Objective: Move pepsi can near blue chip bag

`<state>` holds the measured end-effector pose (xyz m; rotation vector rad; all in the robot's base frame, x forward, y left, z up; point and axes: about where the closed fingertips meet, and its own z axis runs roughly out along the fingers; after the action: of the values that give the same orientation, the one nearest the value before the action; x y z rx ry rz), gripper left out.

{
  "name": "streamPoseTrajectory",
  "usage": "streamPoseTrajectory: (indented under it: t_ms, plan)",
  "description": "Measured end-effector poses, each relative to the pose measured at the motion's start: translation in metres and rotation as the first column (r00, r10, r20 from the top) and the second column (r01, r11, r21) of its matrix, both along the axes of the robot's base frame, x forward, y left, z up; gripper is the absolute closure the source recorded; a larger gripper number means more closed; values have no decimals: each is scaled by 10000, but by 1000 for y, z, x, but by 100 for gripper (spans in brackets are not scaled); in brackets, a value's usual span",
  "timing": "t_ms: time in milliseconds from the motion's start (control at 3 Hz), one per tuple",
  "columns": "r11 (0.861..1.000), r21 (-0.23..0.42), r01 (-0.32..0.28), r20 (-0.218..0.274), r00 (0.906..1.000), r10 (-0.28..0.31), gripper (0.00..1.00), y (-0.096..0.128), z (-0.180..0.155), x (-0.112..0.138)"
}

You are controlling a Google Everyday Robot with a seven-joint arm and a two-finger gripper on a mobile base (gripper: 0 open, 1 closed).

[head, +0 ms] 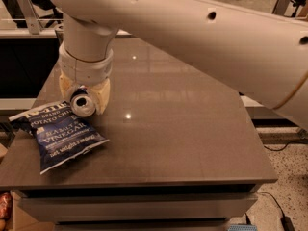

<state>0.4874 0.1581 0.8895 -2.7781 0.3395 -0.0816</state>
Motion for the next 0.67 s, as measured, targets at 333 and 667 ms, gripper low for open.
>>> streamPoseTrajectory:
  t_ms: [333,667]
  plan:
    - [10000,43,5,-247,9997,-3,100,-1,-10,-10]
    - [10000,9,58,-389,9992,-58,100,-7,-18,-14]
